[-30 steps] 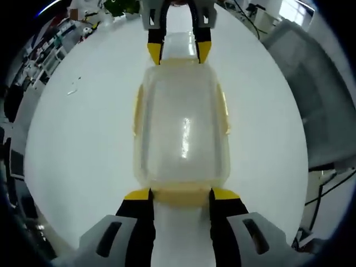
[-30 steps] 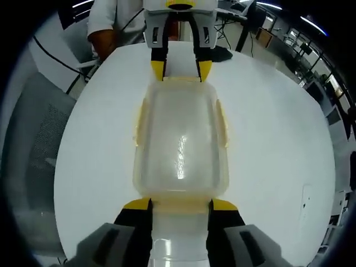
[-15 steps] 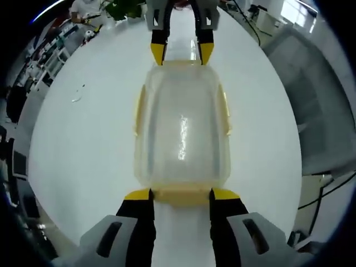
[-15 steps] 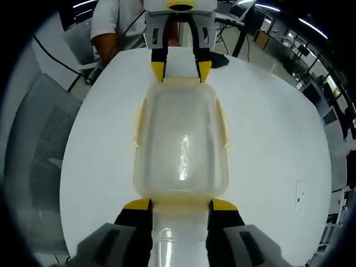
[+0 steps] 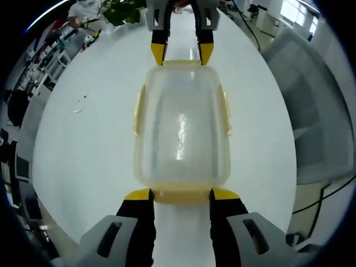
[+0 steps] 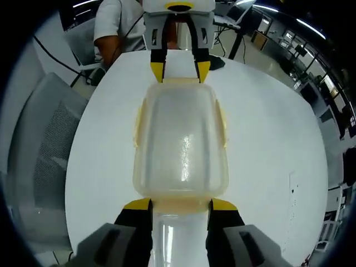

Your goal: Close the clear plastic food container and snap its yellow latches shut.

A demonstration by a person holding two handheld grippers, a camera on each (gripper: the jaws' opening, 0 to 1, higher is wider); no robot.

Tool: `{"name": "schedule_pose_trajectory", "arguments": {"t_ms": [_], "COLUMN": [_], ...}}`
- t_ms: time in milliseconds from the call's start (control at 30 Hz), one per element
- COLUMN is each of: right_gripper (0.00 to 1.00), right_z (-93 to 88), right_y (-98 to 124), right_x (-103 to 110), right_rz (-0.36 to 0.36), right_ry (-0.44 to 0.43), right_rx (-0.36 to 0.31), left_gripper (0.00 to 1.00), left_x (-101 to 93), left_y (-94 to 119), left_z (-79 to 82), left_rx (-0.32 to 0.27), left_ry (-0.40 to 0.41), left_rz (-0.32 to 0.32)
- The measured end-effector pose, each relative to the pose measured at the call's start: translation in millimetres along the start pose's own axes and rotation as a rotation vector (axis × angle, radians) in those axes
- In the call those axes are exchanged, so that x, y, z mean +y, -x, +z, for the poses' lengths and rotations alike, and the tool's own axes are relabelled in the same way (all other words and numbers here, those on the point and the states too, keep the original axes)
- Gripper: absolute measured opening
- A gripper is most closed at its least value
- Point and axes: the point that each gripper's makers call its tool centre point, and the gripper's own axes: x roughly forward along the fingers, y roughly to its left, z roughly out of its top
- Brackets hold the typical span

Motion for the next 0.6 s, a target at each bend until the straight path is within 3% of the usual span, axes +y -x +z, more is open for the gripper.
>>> {"name": "schedule_pose_trajectory", "arguments": {"t_ms": [600], "right_gripper": [0.35], "right_z": [-31.3], "right_y": [27], "right_x": [0], "right_rz": [-0.025], "right_ry": [0.001], "right_rx": [0.002], "left_gripper": [0.35], "left_x": [0.7], "left_y": [1], "left_z": [42.3], "left_rx": [-0.009], "left_ry": [-0.009], "left_rz": [0.006]}}
